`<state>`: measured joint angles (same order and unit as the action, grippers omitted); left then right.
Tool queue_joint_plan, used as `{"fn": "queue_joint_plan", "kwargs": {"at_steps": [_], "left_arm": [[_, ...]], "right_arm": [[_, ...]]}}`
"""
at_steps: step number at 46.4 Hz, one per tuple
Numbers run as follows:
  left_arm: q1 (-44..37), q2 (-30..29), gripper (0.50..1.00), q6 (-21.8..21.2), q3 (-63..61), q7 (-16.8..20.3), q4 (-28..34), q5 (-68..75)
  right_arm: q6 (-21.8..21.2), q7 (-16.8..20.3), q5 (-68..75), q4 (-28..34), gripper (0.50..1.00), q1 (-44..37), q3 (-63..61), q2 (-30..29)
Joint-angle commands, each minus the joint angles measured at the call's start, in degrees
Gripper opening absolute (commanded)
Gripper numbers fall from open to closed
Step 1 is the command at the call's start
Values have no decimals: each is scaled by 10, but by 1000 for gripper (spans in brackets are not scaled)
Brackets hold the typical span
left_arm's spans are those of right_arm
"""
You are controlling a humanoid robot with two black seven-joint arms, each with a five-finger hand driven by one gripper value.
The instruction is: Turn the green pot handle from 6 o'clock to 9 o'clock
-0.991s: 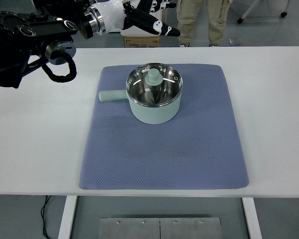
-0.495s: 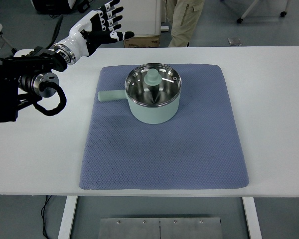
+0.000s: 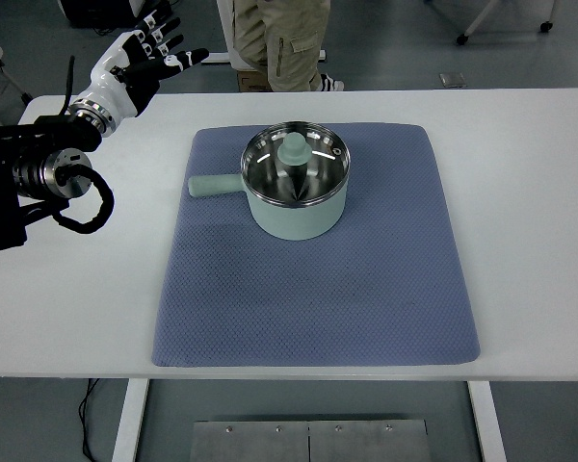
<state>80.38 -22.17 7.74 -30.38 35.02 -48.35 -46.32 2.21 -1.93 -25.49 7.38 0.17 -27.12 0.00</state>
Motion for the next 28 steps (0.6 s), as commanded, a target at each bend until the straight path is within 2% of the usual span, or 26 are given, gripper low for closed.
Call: {"fn": "queue_joint_plan", "kwargs": {"at_steps": [1, 15, 28], "left_arm": [[-19, -8, 1000, 0, 17, 0, 16, 0], [-89, -12, 1000, 3, 74, 0, 64, -1], [-139, 10, 1000, 4, 166, 0, 96, 9]], "right_arm": [[0, 0, 0, 0, 1000, 0, 1, 0], [0, 0, 0, 0, 1000, 0, 0, 0], [0, 0, 0, 0, 1000, 0, 0, 0]]}}
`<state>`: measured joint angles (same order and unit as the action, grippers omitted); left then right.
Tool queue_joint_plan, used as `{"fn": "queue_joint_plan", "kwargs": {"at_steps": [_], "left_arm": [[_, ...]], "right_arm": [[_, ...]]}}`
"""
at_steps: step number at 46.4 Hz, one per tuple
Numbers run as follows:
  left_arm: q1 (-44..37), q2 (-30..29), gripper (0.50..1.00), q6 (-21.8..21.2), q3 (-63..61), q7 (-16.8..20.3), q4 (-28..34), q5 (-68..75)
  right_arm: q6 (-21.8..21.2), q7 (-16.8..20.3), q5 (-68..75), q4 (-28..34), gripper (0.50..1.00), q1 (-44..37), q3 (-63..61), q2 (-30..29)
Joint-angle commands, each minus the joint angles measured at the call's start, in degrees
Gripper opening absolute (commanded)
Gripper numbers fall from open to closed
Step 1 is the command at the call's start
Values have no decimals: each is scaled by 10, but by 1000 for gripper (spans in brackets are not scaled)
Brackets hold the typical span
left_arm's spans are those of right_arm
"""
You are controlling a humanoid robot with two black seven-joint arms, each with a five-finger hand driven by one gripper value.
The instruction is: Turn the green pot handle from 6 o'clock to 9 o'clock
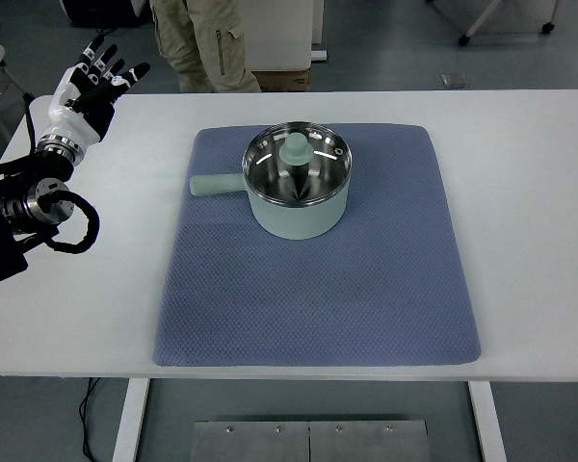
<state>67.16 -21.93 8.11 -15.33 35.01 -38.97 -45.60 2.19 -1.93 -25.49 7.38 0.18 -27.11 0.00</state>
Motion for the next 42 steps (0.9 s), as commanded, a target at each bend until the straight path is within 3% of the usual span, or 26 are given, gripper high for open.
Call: {"fn": "queue_joint_plan", "kwargs": {"at_steps": [1, 20, 42], "left_arm": [[-9, 10, 1000, 1, 20, 0, 3, 2], [-43, 85, 1000, -4, 72, 0, 22, 20], [-68, 115, 1000, -6, 98, 0, 22, 40]], "right_arm": [[0, 1, 0, 0, 1000, 0, -1, 0], [0, 0, 0, 0, 1000, 0, 0, 0], [0, 0, 0, 0, 1000, 0, -1, 0]]}}
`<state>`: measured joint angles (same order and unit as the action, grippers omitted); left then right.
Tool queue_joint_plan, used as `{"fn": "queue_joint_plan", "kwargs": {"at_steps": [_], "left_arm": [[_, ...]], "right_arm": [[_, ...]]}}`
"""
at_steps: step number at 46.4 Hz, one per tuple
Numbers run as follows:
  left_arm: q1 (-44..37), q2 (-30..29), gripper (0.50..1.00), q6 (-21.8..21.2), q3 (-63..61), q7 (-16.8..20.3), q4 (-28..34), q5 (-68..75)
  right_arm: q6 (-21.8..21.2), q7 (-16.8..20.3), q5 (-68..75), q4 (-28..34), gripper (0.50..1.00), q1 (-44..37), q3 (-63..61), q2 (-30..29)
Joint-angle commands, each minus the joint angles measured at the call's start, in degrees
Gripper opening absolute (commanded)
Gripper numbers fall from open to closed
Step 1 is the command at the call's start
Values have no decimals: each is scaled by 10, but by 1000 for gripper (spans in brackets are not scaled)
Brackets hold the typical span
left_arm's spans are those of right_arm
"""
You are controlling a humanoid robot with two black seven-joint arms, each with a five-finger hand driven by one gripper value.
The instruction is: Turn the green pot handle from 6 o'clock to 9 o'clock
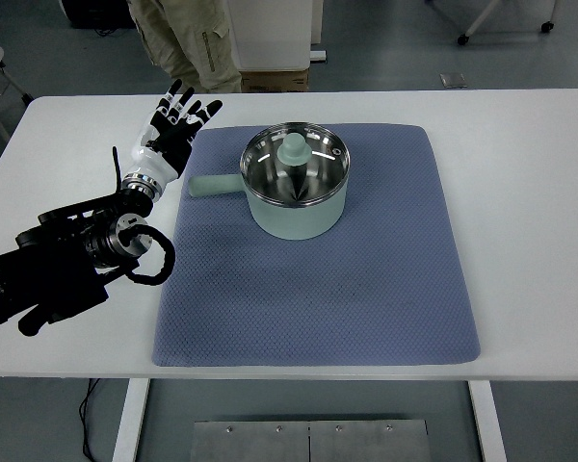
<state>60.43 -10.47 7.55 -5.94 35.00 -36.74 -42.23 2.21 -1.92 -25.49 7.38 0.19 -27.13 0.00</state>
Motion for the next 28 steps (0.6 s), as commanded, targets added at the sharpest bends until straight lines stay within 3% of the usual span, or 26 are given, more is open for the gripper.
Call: {"fn": "queue_joint_plan", "kwargs": {"at_steps": [1, 28], "left_arm": [[0, 0, 1000, 0, 6, 0, 0, 10], [-14, -5, 1000, -9, 18, 0, 0, 46]], "right_arm": [[0, 0, 0, 0, 1000, 0, 1, 0], [0, 0, 0, 0, 1000, 0, 0, 0]]}}
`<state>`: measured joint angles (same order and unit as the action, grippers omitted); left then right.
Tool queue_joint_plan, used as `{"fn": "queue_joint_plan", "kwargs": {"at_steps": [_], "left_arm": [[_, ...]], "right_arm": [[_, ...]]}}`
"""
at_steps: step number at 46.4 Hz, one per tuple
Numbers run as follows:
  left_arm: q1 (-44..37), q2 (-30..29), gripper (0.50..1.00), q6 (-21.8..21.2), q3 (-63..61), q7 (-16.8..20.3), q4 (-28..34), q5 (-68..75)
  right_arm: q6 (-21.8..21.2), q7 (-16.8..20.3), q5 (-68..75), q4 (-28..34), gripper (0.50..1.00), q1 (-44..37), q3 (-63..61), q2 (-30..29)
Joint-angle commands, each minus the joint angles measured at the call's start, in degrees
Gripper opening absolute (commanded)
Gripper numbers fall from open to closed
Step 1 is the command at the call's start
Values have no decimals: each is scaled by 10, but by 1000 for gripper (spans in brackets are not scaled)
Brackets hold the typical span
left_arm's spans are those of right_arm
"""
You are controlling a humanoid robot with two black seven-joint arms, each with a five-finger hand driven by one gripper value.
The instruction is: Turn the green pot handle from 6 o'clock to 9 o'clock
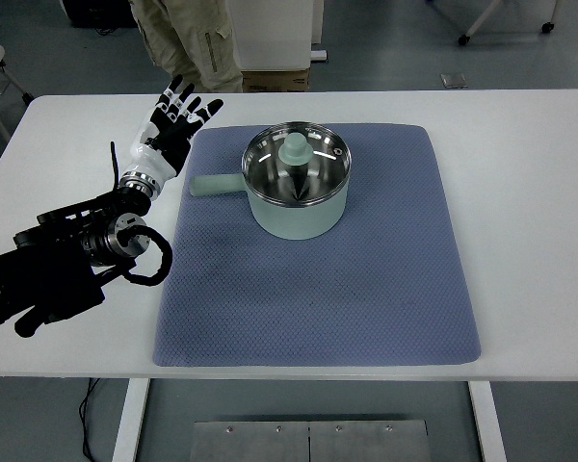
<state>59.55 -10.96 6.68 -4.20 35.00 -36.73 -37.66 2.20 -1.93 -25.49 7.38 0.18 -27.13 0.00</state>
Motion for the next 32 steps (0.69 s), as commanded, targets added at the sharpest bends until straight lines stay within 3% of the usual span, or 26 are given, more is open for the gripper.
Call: {"fn": "queue_joint_plan", "kwargs": {"at_steps": [1, 32], "left_arm": [[-5, 0, 1000, 0, 1, 0, 1, 0], [-11, 0, 1000, -1, 2, 0, 1, 20]], "right_arm": [[0, 0, 0, 0, 1000, 0, 1, 0], [0, 0, 0, 0, 1000, 0, 0, 0]]}}
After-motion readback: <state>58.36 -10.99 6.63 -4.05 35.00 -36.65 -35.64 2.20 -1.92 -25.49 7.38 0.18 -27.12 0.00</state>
